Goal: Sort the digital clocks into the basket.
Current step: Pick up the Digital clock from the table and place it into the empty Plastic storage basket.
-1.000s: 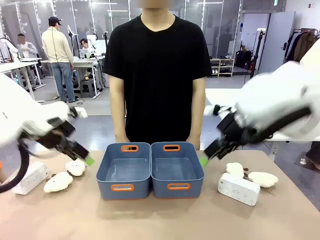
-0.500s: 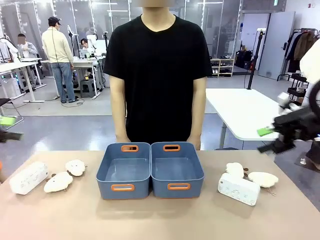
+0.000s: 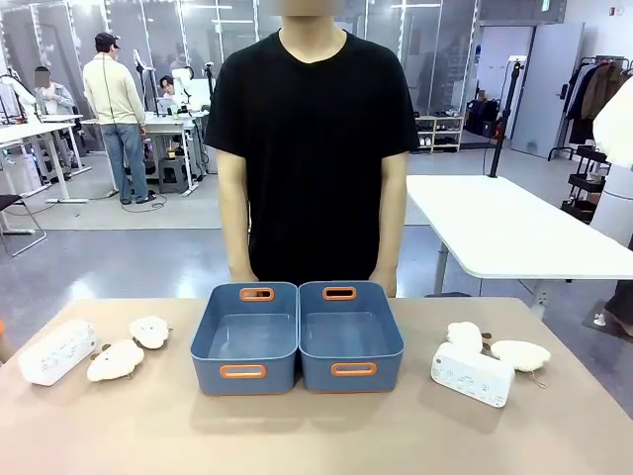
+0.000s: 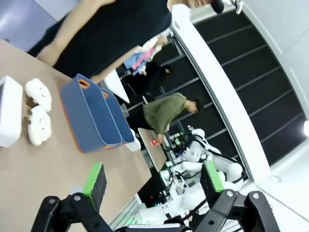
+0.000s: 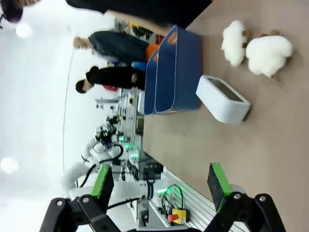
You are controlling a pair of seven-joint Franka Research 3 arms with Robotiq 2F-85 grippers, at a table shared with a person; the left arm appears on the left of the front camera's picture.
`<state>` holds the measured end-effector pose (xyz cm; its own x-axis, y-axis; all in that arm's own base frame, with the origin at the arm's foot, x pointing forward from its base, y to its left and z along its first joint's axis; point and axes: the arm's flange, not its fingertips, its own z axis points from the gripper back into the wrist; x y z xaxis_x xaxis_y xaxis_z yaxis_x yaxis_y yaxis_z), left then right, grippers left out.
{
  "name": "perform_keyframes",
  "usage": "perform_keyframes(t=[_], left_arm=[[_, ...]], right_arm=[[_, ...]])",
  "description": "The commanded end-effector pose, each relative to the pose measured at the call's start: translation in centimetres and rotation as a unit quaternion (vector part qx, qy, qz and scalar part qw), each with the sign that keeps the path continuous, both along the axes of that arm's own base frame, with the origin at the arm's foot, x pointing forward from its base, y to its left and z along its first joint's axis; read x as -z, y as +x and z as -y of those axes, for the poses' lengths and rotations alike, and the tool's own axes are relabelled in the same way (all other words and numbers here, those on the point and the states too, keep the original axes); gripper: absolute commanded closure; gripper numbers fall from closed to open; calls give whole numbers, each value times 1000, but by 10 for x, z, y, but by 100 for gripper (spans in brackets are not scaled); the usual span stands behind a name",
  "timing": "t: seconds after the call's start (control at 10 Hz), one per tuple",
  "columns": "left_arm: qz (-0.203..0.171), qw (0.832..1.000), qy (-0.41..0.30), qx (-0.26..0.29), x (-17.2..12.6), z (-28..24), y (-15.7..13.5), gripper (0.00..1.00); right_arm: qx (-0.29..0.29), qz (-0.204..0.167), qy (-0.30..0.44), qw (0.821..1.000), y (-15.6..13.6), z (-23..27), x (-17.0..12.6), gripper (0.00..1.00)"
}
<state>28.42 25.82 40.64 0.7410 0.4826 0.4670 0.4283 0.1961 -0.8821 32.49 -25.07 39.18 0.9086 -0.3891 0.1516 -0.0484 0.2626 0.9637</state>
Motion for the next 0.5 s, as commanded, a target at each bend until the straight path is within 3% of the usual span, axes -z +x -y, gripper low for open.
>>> perform_keyframes(t=[0.0, 0.2, 0.3, 0.4], left_arm=[[18, 1000, 17, -12, -9, 7, 3, 0], [3, 1000, 6, -11, -3, -5, -5, 0], [3, 1000, 6, -11, -3, -5, -5, 0], [3, 1000, 6, -11, -3, -5, -5, 0]], right_arm=[[26, 20, -3, 999, -3, -10, -10, 0], [15, 14, -41, 999, 15, -29, -10, 0], [19, 13, -1, 1000, -10, 5, -8, 0], [19, 13, -1, 1000, -10, 5, -8, 0]])
